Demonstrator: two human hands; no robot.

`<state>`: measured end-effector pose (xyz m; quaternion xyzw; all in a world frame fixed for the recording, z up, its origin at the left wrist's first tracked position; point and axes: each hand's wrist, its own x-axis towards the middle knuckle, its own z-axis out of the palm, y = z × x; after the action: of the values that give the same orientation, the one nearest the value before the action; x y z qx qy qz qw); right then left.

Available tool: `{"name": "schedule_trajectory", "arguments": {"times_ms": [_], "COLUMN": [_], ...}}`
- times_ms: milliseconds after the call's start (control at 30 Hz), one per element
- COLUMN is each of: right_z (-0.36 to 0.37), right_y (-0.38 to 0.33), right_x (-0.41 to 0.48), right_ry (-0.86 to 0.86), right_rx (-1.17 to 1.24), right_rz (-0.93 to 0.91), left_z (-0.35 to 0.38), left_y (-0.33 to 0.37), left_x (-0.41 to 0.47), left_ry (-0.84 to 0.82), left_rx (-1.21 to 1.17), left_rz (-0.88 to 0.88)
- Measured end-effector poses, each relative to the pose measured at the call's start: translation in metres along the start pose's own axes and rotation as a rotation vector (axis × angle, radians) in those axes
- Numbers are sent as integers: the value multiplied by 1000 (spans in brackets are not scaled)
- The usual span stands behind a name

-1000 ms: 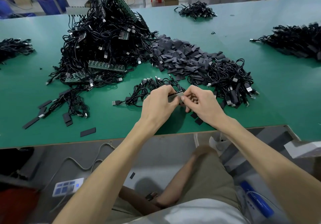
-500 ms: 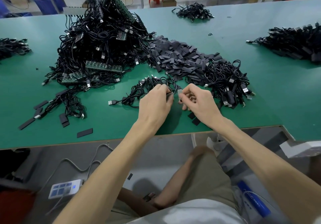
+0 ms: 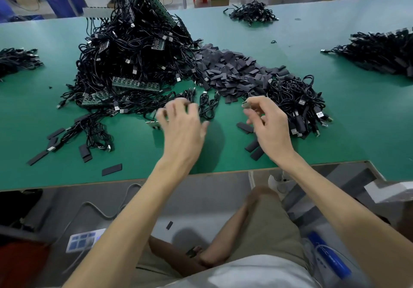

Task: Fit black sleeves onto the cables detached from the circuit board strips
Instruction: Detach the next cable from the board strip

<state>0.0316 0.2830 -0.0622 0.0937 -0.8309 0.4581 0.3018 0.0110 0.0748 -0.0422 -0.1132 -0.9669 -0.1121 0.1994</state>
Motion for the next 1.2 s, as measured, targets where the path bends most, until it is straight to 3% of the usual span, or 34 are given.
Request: {"name": "schedule_trajectory", "arguments": {"times_ms": [100,167,267,533,700,867,967,1200], "right_z": [0,-2,-2,1,3,3,1,1], "right_y": [0,0,-2,-2,-5,-11,-14,-15], "right_x": [1,0,-2,-3,-4,-6,-7,-8], "right_ry": [16,25,24,1,-106,-192,-218,-261], "right_rx": [-57,-77,-89,-156,-234,-402,-409,-337], "right_rz": [-50,-71,-45,14,-82,-199,-199,-72], "left_z": [5,13,28,33,33,30,28,30], "left_y": [25,40,53,37,19,15,11,10], "left_x": [-2,-1,4,6,7,10,9,9], "left_ry": [-206,-278,-289,-106,-172,-131,-152,-200], "left_rx": [-303,-298,-269,-268,-669,-1003,-1154,-1221], "left_rz": [270,420,467,349,107,-113,-150,-123]}}
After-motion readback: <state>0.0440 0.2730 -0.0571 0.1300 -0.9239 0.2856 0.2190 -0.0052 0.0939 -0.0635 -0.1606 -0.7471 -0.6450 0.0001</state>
